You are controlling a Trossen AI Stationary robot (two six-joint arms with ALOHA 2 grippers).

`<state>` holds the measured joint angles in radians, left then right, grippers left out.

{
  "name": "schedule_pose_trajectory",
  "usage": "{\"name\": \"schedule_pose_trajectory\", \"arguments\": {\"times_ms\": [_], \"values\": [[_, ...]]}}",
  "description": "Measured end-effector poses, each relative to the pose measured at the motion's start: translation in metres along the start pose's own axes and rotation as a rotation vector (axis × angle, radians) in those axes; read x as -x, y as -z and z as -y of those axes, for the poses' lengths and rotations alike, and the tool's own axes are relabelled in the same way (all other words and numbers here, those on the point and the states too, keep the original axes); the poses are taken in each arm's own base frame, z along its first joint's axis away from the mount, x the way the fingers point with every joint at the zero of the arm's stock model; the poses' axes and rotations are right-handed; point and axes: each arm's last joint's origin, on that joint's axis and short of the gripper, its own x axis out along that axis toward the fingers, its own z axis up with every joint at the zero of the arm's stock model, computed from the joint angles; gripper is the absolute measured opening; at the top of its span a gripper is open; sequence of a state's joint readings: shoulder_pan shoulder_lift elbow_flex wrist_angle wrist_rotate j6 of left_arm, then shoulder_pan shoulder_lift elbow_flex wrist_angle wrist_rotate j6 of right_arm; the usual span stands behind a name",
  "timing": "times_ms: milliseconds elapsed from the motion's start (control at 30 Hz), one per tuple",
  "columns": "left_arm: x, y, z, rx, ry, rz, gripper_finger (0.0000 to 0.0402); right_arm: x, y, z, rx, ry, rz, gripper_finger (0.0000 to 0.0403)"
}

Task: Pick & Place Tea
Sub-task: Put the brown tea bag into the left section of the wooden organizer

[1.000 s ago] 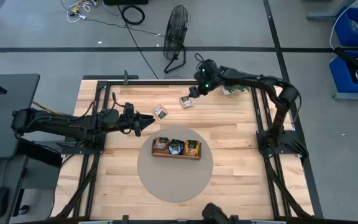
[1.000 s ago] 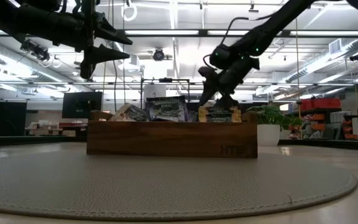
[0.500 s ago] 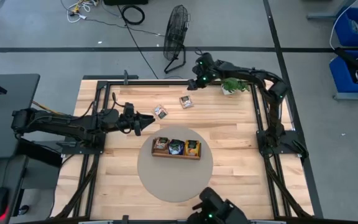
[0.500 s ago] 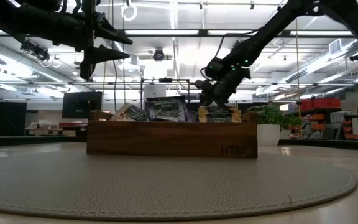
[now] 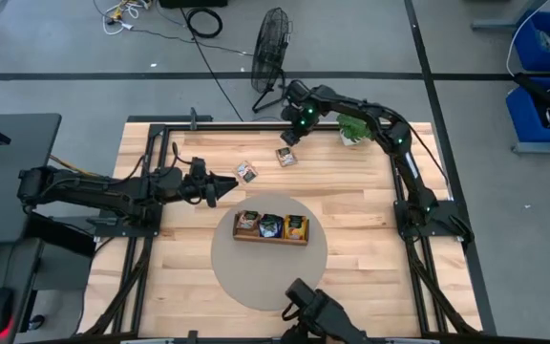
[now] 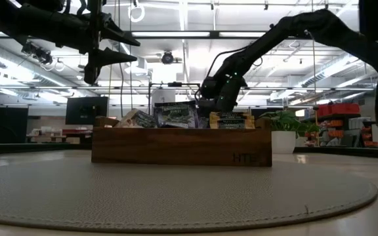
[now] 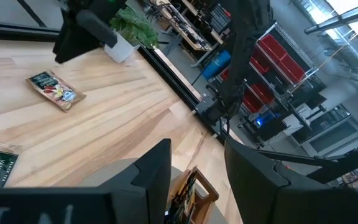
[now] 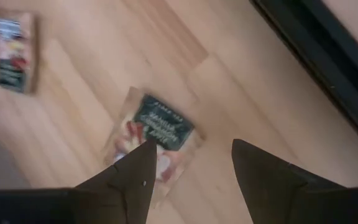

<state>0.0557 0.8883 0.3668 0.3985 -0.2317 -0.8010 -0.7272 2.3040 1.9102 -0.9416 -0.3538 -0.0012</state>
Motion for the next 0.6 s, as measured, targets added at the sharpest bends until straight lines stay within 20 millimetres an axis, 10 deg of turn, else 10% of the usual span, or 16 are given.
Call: {"name": "schedule_pose_trajectory", "arguments": {"times_ms": [600], "values": [[0.000, 0.000, 0.000, 0.030, 0.000, 0.000, 0.0154, -0.014, 0.004, -0.013, 0.308, -0.014, -0.042, 0.0216]]}}
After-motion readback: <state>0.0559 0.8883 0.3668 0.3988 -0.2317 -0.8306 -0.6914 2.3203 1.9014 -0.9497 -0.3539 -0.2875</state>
